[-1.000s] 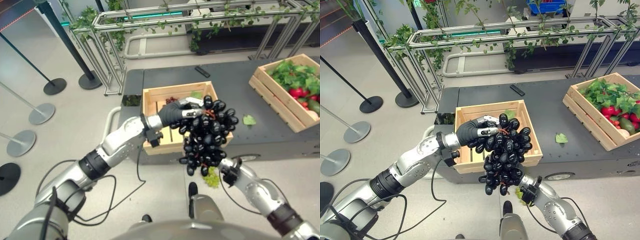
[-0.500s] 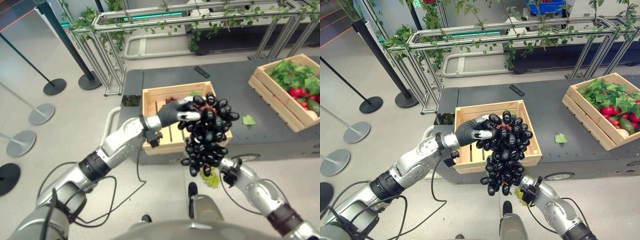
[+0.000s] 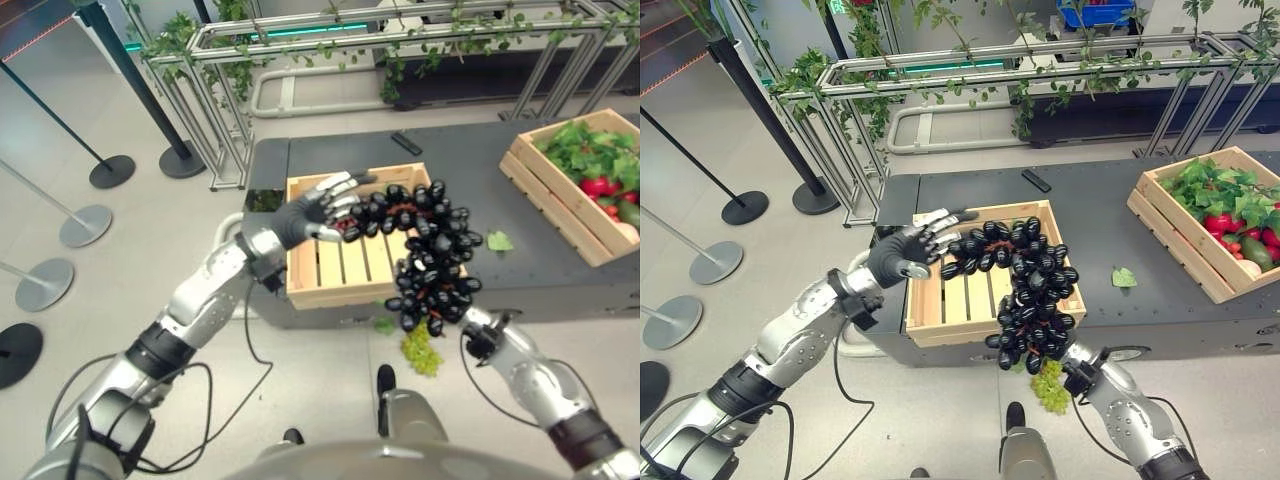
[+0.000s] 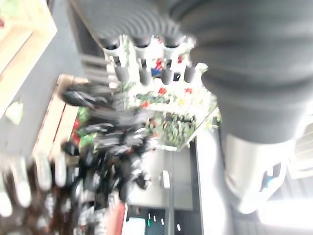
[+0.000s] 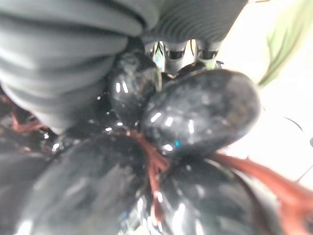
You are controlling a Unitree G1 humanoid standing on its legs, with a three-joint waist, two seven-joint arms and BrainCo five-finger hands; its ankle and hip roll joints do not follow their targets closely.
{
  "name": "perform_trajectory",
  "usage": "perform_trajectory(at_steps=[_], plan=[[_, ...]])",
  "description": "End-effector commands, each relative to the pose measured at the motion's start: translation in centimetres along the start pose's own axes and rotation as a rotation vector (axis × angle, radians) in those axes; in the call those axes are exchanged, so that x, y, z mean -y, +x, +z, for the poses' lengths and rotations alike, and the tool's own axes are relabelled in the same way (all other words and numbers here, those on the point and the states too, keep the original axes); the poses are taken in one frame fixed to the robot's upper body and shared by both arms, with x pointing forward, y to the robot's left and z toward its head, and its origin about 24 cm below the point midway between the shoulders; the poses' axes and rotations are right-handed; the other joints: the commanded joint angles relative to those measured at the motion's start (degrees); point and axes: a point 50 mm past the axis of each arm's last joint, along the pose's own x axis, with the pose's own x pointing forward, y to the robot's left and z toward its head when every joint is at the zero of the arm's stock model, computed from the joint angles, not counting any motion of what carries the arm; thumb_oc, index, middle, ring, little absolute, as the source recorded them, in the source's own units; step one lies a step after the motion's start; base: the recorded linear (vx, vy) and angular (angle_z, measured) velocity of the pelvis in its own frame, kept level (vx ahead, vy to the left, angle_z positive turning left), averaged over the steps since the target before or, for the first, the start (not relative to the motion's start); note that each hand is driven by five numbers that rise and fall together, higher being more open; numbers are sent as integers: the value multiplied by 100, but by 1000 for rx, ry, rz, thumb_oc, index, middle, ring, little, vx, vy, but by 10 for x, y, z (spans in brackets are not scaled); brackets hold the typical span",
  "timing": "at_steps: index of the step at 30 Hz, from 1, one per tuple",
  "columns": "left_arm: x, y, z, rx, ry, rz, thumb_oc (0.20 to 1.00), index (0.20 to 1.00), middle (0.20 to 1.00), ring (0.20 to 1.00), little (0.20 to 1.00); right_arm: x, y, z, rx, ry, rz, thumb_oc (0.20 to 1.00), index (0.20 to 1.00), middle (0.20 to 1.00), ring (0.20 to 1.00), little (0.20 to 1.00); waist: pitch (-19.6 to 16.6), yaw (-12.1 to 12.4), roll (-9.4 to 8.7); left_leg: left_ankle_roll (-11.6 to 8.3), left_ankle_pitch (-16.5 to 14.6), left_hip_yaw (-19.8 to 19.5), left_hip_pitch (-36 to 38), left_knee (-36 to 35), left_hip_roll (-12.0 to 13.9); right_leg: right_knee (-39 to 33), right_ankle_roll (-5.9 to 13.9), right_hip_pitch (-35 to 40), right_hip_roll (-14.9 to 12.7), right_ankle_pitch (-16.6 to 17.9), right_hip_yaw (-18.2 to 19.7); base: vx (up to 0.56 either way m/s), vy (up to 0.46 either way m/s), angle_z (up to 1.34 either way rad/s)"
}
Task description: Pick up the fruits from the basket on one side to the basket on the other side
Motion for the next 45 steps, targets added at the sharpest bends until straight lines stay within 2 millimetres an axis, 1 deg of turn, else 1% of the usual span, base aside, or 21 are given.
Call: perform_trajectory(at_steps=[1,2,11,15,19,20,21,22,23,24,25,26,31,38,39,40,41,42,43,44,45], plan=[[-11,-12,27,146,64,58,1000,1000,1000,1000,1000,-13,6,35,167,-90,79,200,200,200,200,200,76,-5,-104,-27,-62,-23,-114,525,-10,266,719,674,-144,-594,63,17,-36,8],[-11,-12,27,146,64,58,1000,1000,1000,1000,1000,-13,6,34,166,-90,79,200,200,200,200,200,76,-7,-102,-27,-62,-23,-113,525,-9,265,718,675,-143,-594,62,26,-85,6],[-23,-68,18,177,60,292,1000,1000,1000,1000,1000,4,-20,66,267,-201,-58,200,200,200,200,200,47,-24,-17,-184,50,12,-11,571,216,74,485,860,159,-750,108,23,-89,-1],[-24,-78,14,188,54,342,1000,1000,1000,1000,1000,7,-24,76,290,-242,-83,200,200,200,200,200,50,-32,-35,-173,20,-42,3,650,284,70,405,865,298,-807,247,20,-120,-12],[-23,-83,13,214,55,386,1000,1000,1000,1000,1000,10,-31,88,337,-290,-126,200,200,200,200,200,99,-19,-128,-156,58,-246,-211,1200,284,-13,302,957,423,-819,374,3,-88,-21],[-23,-82,14,219,65,387,1000,1000,1000,1000,1000,10,-33,91,355,-299,-138,200,200,200,200,200,123,-17,-171,-155,63,-266,-304,1356,255,-59,290,998,418,-815,366,-4,-32,-33],[-23,-83,14,231,75,403,1000,1000,1000,1000,1000,13,-33,96,383,-322,-171,200,200,200,200,200,191,68,-225,-93,-129,-542,-428,1575,-106,-31,280,1001,450,-819,450,-8,-31,-27],[-23,-83,14,231,76,403,1000,1000,1000,1000,1000,13,-33,96,384,-322,-171,200,200,200,200,200,179,65,-230,-89,-108,-544,-445,1564,-115,-42,281,986,443,-802,449,-9,-5,-23],[-23,-82,14,238,77,415,1000,1000,1000,1000,1000,14,-32,97,392,-328,-176,200,200,200,200,200,195,113,-243,-6,-237,-681,-534,1488,-361,-45,288,967,455,-762,490,16,56,-30],[-25,-87,16,229,105,434,1000,1000,1000,1000,1000,15,-32,101,417,-332,-189,200,200,200,200,200,214,110,-245,210,-444,-682,-557,1358,-547,0,351,941,477,-726,552,22,58,-30],[-25,-87,16,229,105,435,1000,1000,1000,1000,1000,15,-32,101,417,-332,-189,200,200,200,200,200,218,116,-247,213,-444,-674,-547,1352,-548,0,354,944,477,-726,560,80,163,-37],[-28,-94,15,230,103,467,1000,1000,1000,1000,1000,17,-31,99,417,-333,-201,200,200,200,200,200,176,113,-258,328,-506,-610,-425,1205,-590,17,401,931,500,-690,680,53,111,-14],[-33,-98,18,223,145,504,1000,1000,1000,1000,1000,22,-29,94,437,-313,-238,200,200,200,200,200,168,158,-299,429,-465,-426,-335,902,-669,-68,532,889,418,-571,798,-8,157,-45],[-38,-108,25,236,196,559,1000,1000,1000,1000,1000,22,-26,95,461,-323,-259,200,200,200,200,200,307,136,-363,642,-715,-54,-271,973,-803,261,825,536,185,-401,1161,-67,206,-31],[-39,-110,31,248,230,569,1000,1000,1000,1000,1000,22,-28,96,462,-337,-270,200,200,200,200,200,393,58,-426,670,-762,95,-265,993,-869,308,1008,389,79,-129,1296,-82,147,-33],[-39,-110,31,248,231,569,1000,1000,1000,1000,1000,21,-28,96,462,-337,-269,200,200,200,200,200,395,76,-430,675,-763,116,-263,992,-871,308,1014,381,82,-121,1319,-207,223,-58],[-41,-111,36,259,273,589,1000,1000,1000,1000,1000,22,-26,97,467,-347,-276,200,200,200,200,200,492,17,-482,675,-756,301,-299,977,-887,196,1196,207,-53,244,1413,-129,84,-59],[-41,-111,36,260,274,590,1000,1000,1000,1000,1000,22,-26,97,468,-347,-275,200,200,200,200,200,492,35,-484,677,-756,324,-300,973,-887,187,1200,198,-46,258,1437,-197,108,-78],[-43,-112,41,267,304,611,1000,1000,1000,1000,1000,22,-26,96,468,-353,-285,200,200,200,200,200,530,7,-506,638,-725,497,-311,905,-856,30,1313,102,-150,459,1443,-171,41,-91],[-46,-114,48,285,351,641,1000,1000,1000,1000,1000,23,-25,99,468,-375,-297,200,200,200,200,200,615,15,-499,587,-694,655,-315,880,-726,-71,1354,-35,-294,613,1215,-231,65,-88],[-47,-115,52,288,380,658,1000,1000,1000,1000,1000,23,-25,98,473,-373,-305,200,200,200,200,200,635,32,-490,583,-643,745,-336,882,-653,-14,1266,-53,-384,476,938,-226,55,-97]])
